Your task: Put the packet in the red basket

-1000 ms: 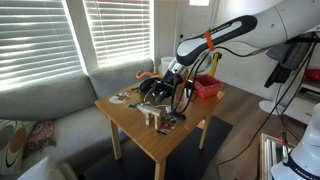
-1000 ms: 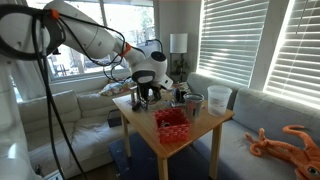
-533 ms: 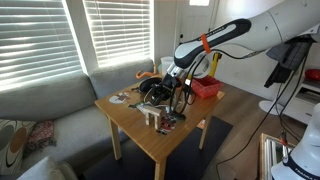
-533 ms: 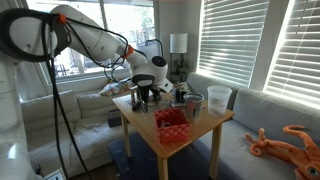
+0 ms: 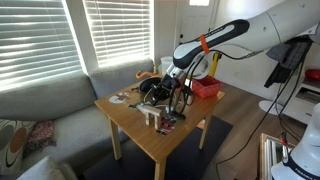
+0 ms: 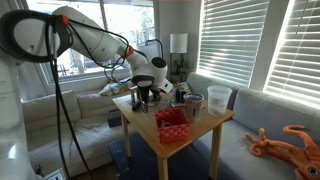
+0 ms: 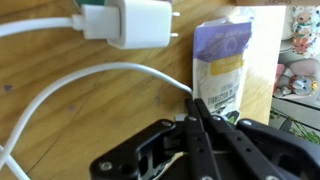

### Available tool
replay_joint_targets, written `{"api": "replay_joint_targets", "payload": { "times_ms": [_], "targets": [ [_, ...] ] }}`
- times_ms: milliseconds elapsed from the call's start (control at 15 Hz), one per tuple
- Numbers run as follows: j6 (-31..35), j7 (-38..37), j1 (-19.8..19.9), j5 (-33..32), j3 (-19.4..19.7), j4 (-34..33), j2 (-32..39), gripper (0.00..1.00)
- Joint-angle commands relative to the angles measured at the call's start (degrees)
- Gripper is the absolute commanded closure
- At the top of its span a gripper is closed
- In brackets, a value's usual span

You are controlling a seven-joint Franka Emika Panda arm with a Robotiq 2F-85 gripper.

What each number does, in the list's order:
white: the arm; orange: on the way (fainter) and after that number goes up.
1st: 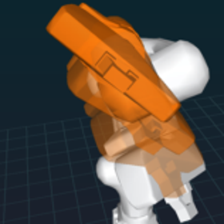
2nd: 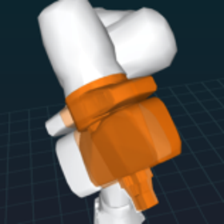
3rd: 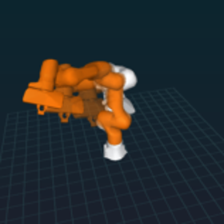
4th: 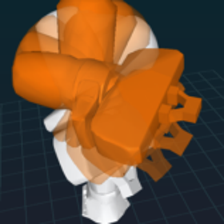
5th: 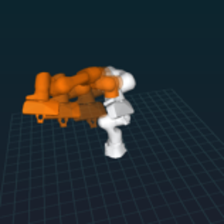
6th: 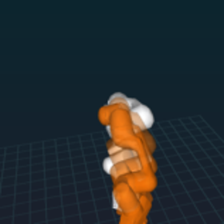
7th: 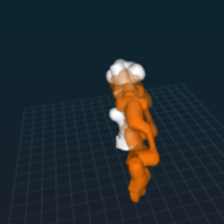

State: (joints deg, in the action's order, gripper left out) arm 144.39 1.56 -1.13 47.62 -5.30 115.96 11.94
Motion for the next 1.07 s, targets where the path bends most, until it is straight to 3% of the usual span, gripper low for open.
{"api": "replay_joint_targets", "payload": {
  "times_ms": [0,200,600,800,1000],
  "targets": [
    [1.5,2.6,0.0,2.7,-0.6,-1.8,1.7,0.76],
    [1.6,3.5,0.0,3.2,-0.8,-2.7,2.8,0.65],
    [1.7,4.6,0.0,4.4,-1.2,-5.3,4.8,0.74],
    [1.8,4.7,0.0,4.2,-1.5,-6.4,5.9,1.0],
    [1.8,4.8,0.1,4.1,-1.8,-7.4,6.5,1.0]
  ]
}}
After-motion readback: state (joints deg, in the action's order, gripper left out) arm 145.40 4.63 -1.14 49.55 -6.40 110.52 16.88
